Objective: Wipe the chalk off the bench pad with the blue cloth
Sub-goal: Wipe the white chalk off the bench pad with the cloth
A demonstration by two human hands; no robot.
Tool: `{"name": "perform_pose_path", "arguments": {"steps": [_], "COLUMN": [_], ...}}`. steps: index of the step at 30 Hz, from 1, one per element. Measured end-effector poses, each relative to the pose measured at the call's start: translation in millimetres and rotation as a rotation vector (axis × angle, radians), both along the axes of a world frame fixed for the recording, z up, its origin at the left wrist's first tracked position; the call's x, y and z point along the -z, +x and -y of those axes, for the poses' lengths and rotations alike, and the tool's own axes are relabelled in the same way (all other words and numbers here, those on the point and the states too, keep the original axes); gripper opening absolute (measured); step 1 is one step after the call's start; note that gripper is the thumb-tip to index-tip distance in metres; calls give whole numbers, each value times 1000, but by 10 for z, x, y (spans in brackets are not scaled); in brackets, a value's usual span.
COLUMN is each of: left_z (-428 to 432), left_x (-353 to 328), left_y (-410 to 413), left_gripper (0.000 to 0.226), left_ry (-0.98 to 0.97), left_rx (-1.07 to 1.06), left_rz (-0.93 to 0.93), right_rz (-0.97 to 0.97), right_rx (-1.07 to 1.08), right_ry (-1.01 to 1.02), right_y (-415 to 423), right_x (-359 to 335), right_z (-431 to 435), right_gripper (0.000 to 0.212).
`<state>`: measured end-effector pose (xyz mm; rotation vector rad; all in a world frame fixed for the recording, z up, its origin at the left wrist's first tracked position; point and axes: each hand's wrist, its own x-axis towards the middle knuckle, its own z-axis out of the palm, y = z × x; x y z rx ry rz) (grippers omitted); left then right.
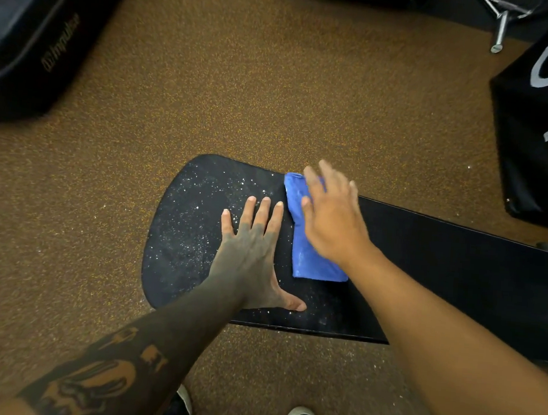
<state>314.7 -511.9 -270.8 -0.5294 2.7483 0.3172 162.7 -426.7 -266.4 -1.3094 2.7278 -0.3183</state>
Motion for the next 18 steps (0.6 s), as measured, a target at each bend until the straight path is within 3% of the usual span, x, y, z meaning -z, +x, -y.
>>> {"name": "perform_pose_path", "arguments": {"steps": [3,8,12,16,18], "left_z": [-2,-3,-6,19,31], "left_x": [3,-31,-50,-61,-67], "left_y": [0,29,57,92,111], "left_gripper": [163,162,160,159,158], "left_ry": [-13,-40,-31,-29,-21], "left_rx": [-2,-46,-59,-63,-58], "left_rz": [4,36,58,69,77], "right_rz": [53,83,53,127,118], "right_rx": [-81,44,-253,38,-81], "right_ry": [117,88,64,-7,-24], "right_y": [181,164,164,42,212], "right_x": [159,209,214,205,221], "right_z": [-102,73,1,178,225], "right_gripper": [61,60,53,51,53]}}
